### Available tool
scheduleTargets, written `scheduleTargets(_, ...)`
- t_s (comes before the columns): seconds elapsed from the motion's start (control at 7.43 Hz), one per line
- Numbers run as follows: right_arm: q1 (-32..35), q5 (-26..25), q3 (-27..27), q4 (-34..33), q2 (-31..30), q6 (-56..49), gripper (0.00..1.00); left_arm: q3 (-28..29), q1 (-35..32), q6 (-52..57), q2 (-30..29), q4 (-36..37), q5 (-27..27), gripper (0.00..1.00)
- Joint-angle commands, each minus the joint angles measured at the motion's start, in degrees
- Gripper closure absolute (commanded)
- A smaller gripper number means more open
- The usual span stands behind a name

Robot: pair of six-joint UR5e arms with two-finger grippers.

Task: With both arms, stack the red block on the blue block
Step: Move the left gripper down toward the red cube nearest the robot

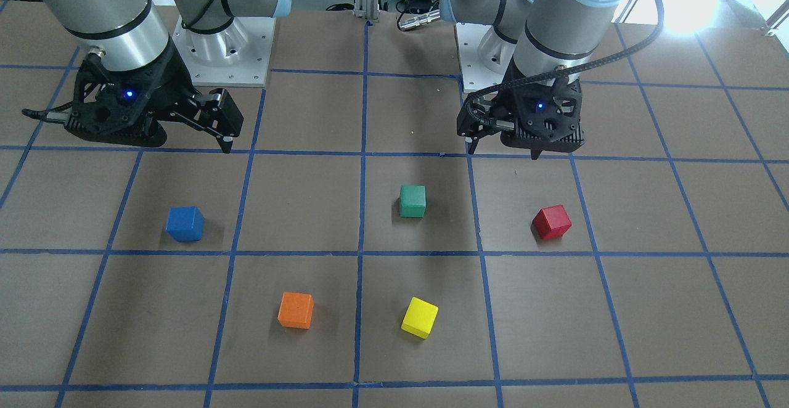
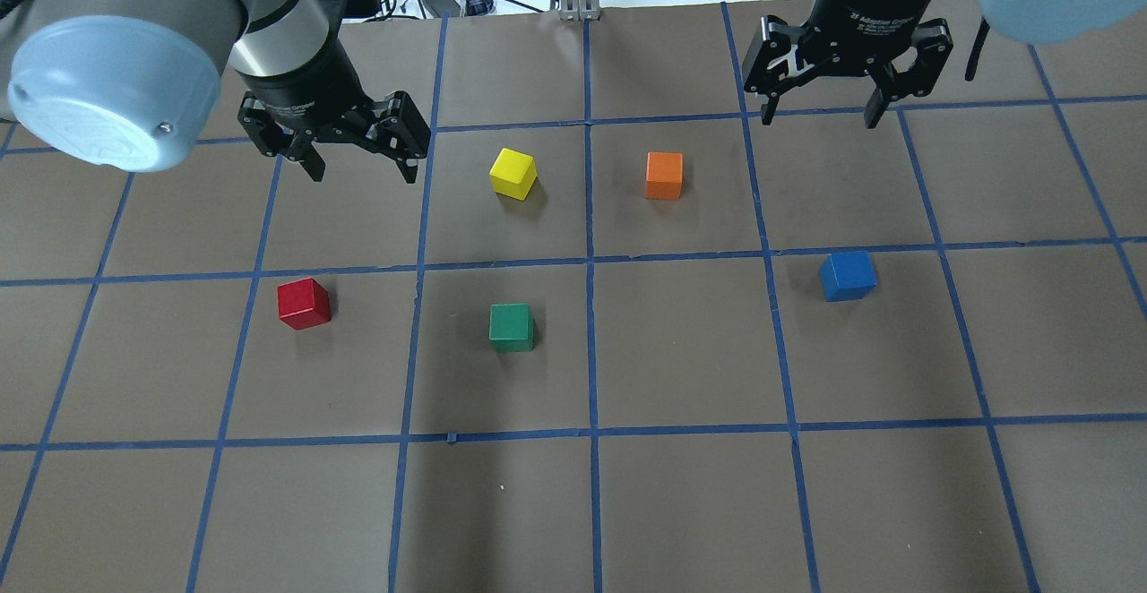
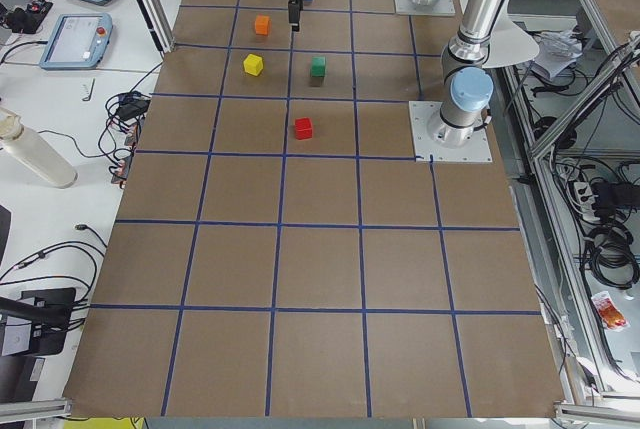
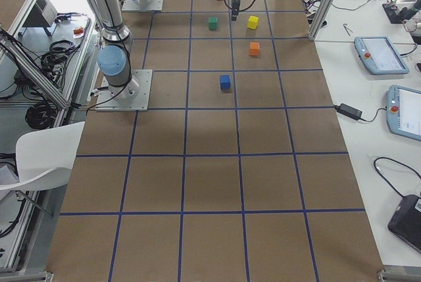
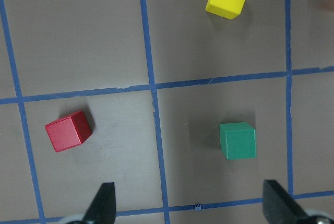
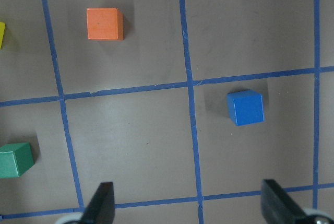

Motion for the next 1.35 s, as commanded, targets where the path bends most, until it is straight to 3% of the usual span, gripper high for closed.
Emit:
scheduleTargets(0.0, 0.0, 0.06, 0.04, -0.1, 0.03, 0.01, 0.0, -0.22, 0.0, 0.45, 0.03, -0.06, 0.07, 0.0)
scheduleTargets(0.27, 0.0, -0.29, 0.04, -0.19, 0.2, -0.34, 0.0, -0.92, 1.66, 1.59, -0.14, 0.81, -0.02, 0.0)
scheduleTargets(0.67, 0.0, -0.38, 0.13, -0.37, 0.2, -0.43, 0.0, -4.16, 12.45, 9.39, -0.14, 2.49, 0.16, 0.0)
scheduleTargets(0.94, 0.0, -0.64, 0.13, -0.37, 0.2, -0.52, 0.0, -12.58, 20.96, 12.31, -0.32, 8.59, 0.16, 0.0)
scheduleTargets(1.21, 0.0, -0.64, 0.21, -0.37, 0.29, -0.61, 0.0, -21.71, 23.29, 11.71, -2.07, 19.4, 0.51, 0.0)
